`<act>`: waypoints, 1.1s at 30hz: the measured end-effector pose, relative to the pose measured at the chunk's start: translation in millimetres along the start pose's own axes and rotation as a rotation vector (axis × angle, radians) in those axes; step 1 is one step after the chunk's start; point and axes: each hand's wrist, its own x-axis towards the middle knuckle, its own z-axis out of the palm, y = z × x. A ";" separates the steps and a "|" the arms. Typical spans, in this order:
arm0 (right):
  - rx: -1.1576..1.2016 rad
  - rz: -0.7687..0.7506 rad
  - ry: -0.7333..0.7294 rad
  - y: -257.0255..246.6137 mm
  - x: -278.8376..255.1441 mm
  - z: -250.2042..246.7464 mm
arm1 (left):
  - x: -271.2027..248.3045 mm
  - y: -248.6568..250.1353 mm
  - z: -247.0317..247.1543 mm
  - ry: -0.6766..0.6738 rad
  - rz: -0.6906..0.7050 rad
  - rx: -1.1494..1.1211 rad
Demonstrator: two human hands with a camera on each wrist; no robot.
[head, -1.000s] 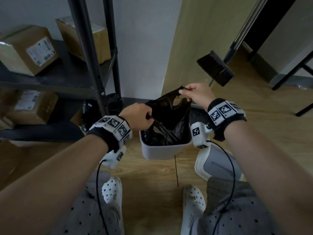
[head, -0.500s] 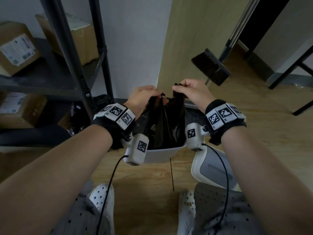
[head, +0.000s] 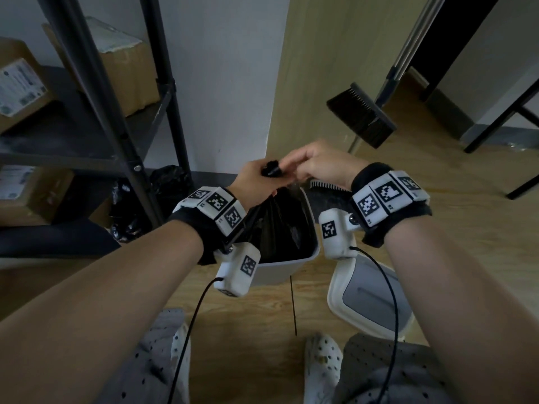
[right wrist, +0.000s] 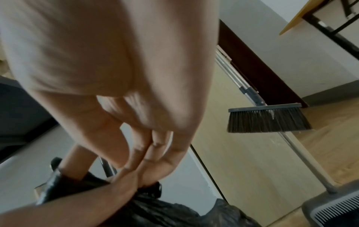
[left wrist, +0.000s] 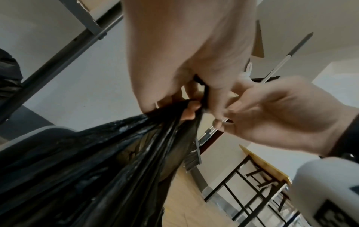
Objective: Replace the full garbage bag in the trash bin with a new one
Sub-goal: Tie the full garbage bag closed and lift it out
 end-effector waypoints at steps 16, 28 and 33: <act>-0.013 -0.147 -0.020 26.9 17.0 7.5 | -1.2 -7.8 -21.7 -0.100 -0.074 -0.109; 0.077 -0.161 0.129 27.6 2.6 4.2 | -6.7 2.4 -12.0 0.029 -0.211 -0.325; 0.045 -0.064 0.048 33.7 -0.5 7.7 | -10.0 2.8 -11.1 0.042 -0.207 -0.300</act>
